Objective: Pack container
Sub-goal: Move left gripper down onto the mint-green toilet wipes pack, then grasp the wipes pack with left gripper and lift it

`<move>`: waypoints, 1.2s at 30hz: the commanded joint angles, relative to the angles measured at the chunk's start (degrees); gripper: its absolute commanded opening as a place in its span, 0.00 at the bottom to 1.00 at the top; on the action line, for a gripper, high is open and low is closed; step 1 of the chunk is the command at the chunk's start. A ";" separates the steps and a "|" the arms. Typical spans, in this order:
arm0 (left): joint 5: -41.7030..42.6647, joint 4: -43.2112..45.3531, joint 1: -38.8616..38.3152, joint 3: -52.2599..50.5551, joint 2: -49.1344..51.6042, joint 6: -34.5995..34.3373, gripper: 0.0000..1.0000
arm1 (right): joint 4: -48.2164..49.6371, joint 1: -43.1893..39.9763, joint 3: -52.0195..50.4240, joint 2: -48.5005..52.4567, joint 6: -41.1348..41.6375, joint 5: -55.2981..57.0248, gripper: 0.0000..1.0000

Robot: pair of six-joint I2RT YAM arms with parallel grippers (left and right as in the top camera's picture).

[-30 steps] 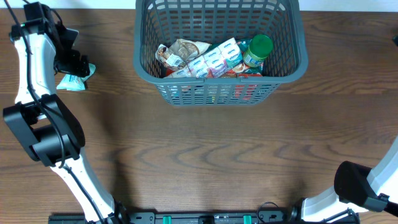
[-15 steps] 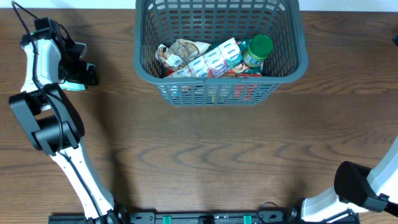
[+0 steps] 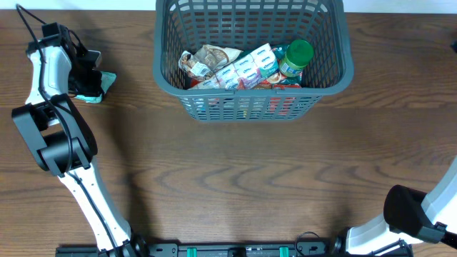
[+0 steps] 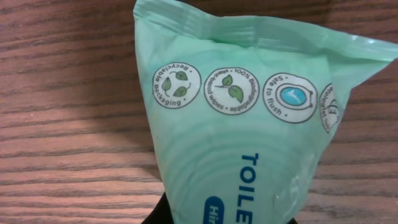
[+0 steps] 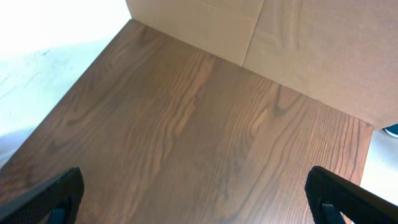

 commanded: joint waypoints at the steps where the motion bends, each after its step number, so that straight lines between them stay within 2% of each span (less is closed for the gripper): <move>1: 0.63 -0.33 0.17 -0.22 1.16 -1.77 0.06 | -0.07 -0.26 -0.24 0.11 0.98 0.37 0.99; 8: 0.61 -0.33 0.17 0.81 -1.05 -6.03 0.06 | -0.07 -0.26 -0.24 0.11 1.01 0.37 0.99; 14: 1.86 -0.28 0.17 2.67 -8.57 -9.62 0.06 | -0.07 -0.26 -0.24 0.11 1.01 0.37 0.99; 19: 13.94 1.42 0.17 3.08 -19.08 -10.47 0.06 | -0.07 -0.26 -0.24 0.11 0.98 0.37 0.99; 25: 40.35 4.76 -0.52 3.08 -32.65 -10.84 0.06 | -0.07 -0.26 -0.24 0.11 0.98 0.37 0.99; 28: 48.76 5.42 -2.60 3.08 -37.68 -10.84 0.06 | -0.07 -0.26 -0.24 0.11 1.01 0.37 0.99; 31: 51.80 5.44 -6.51 3.08 -41.59 -10.82 0.06 | -0.07 -0.26 -0.24 0.11 1.01 0.37 0.99; 36: 51.82 5.46 -16.31 3.08 -45.29 -10.56 0.06 | -0.07 -0.26 -0.24 0.11 0.98 0.37 0.99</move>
